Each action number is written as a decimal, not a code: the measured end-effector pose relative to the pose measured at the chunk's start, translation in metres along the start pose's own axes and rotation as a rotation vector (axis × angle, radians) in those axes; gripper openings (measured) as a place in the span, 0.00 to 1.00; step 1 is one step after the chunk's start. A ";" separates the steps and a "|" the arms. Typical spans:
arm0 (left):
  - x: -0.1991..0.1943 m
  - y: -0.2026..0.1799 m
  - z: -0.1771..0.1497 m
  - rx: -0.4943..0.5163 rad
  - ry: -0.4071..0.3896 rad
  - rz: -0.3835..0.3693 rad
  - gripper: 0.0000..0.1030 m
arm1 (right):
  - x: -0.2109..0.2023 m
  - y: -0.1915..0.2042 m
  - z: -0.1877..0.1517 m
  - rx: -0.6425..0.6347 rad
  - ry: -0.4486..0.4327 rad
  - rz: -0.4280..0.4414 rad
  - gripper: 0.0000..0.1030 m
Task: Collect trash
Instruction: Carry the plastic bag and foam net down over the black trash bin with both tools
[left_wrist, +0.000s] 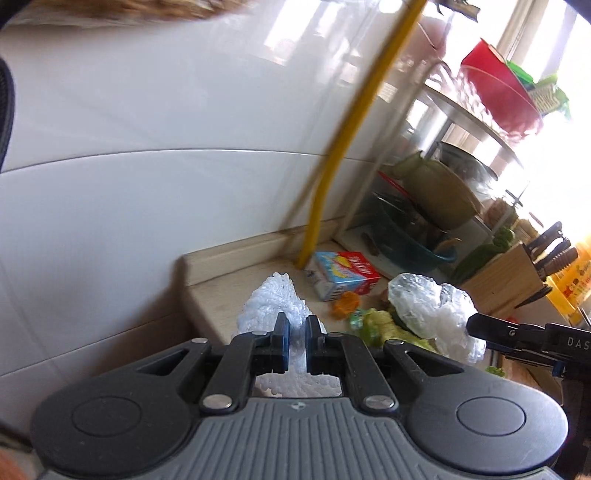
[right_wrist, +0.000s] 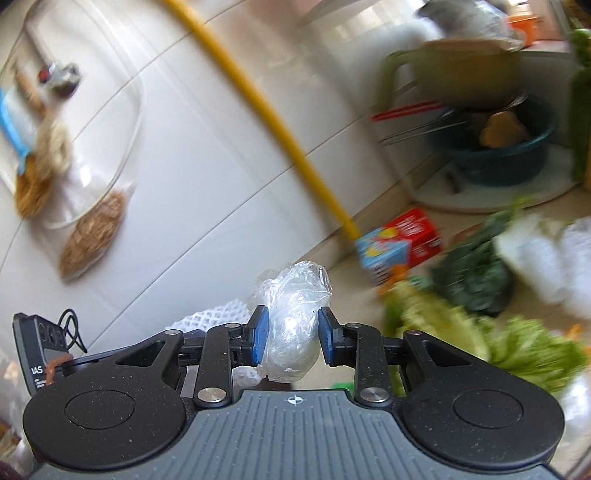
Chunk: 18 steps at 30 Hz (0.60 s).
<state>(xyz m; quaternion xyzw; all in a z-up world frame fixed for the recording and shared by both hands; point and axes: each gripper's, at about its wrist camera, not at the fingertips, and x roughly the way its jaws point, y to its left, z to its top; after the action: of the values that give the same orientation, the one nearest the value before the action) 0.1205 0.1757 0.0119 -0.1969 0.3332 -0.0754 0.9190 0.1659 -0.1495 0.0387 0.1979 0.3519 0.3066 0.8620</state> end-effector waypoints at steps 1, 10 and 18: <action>-0.005 0.004 -0.002 -0.007 -0.004 0.011 0.07 | 0.005 0.005 -0.003 -0.006 0.013 0.014 0.35; -0.045 0.037 -0.025 -0.056 -0.030 0.122 0.07 | 0.049 0.054 -0.031 -0.058 0.144 0.122 0.35; -0.070 0.062 -0.045 -0.099 -0.038 0.207 0.07 | 0.074 0.088 -0.052 -0.122 0.213 0.153 0.35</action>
<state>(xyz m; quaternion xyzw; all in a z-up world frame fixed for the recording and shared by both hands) 0.0379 0.2369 -0.0044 -0.2082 0.3373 0.0401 0.9172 0.1359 -0.0294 0.0169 0.1377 0.4060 0.4116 0.8042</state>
